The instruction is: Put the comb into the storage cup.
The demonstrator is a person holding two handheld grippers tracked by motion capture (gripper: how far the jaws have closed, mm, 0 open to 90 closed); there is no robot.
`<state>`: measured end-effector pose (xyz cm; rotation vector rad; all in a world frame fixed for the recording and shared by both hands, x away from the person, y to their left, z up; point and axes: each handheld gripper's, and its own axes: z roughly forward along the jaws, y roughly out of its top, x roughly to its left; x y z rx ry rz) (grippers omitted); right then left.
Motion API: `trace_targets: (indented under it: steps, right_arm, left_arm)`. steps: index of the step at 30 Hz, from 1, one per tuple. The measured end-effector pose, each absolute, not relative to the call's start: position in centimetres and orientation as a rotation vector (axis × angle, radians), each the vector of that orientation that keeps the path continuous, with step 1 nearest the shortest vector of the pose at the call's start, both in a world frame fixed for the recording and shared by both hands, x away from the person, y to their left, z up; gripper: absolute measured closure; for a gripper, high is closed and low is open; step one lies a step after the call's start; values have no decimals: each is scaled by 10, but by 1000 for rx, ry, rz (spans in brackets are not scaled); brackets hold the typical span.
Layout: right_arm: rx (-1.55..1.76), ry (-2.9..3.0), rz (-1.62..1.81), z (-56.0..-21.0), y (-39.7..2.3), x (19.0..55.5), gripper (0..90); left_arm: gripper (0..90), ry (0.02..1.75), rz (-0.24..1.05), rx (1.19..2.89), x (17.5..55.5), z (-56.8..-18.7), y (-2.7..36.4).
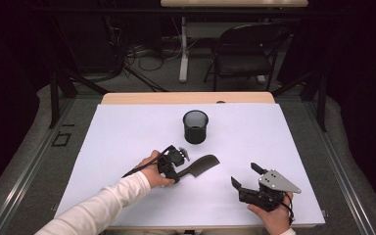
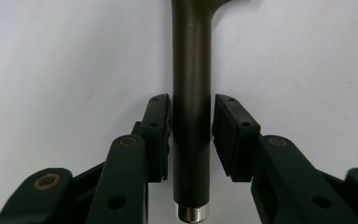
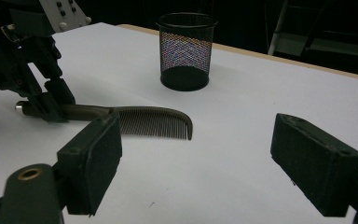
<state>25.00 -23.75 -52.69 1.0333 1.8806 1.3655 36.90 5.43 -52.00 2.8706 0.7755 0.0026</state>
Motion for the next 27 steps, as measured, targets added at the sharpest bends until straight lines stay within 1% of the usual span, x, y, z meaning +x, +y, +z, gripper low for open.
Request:
trace_targets:
  steps: [10,27]
  right_arm:
    - [1035,1881,1363,-527,-238,250,164]
    - [1033,1884,1362,-527,-237,250,165]
  left_arm:
    - [701,751,7,2906,368,-522,53]
    - [714,737,15,2912,368,-523,52]
